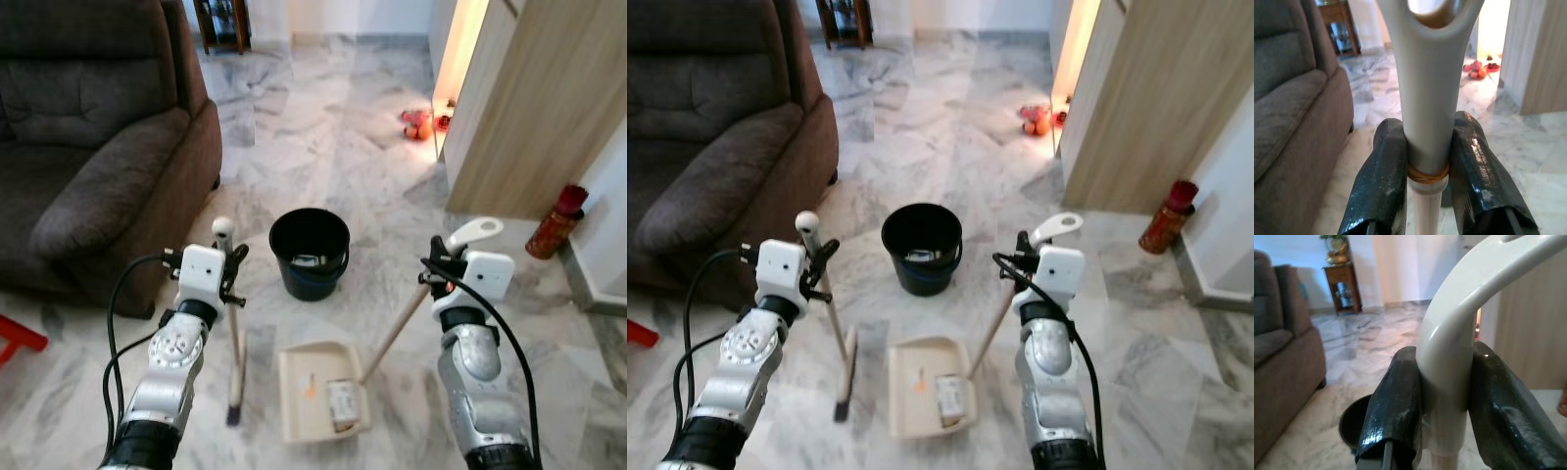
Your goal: Sweep floor
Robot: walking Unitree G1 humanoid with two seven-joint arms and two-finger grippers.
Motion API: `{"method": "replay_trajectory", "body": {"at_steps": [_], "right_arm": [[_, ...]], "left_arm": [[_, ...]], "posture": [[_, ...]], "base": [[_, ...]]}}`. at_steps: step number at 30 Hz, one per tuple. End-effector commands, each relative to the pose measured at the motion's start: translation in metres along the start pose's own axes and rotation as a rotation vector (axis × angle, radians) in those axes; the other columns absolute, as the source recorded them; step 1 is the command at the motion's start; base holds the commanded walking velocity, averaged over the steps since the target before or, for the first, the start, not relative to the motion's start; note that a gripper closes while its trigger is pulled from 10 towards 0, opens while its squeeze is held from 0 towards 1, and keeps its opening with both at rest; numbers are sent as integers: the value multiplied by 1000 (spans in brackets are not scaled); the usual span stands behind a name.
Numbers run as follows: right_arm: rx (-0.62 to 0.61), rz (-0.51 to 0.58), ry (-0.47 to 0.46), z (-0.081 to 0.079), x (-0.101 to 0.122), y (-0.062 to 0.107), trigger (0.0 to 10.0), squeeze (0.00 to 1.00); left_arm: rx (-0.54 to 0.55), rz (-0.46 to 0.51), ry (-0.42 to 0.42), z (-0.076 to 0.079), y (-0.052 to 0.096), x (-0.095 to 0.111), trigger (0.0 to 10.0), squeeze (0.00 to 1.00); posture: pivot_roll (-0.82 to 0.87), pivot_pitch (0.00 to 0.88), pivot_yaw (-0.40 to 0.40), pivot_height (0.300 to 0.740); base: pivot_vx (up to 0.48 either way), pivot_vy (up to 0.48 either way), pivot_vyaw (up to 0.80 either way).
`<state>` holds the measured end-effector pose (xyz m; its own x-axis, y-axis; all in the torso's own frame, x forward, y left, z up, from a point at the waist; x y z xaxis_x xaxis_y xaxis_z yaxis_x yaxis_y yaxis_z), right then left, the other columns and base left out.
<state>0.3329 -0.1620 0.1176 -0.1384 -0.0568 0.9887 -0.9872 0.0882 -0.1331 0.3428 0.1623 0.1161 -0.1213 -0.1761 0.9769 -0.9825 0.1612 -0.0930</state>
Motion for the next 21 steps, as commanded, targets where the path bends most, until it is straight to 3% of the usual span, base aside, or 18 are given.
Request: {"method": "replay_trajectory", "body": {"at_steps": [1, 21], "right_arm": [[4, 53, -28, -3, 12, -2, 10000, 0], [-3, 52, -26, 0, 12, -3, 10000, 0]], "left_arm": [[8, 47, -15, -4, -3, 12, 10000, 0], [17, 49, -13, -4, -4, 12, 10000, 0]], "posture": [[-18, 68, 31, 740], [-18, 79, 27, 740]], "base": [[289, 0, 0], [291, 0, 0]]}}
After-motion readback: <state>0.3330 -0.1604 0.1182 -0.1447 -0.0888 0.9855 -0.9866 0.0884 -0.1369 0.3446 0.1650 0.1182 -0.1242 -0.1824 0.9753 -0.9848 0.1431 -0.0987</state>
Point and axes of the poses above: a point about 5 cm out from each wrist's last joint towards the gripper, its own y axis pointing back from the gripper into the wrist, its own x axis along the axis of the wrist's last joint, z = x × y, the point moved 3 cm from there along -y, pointing out of the wrist towards the gripper, and after that the axes turned 1 degree about -y, right-handed, at the moved point
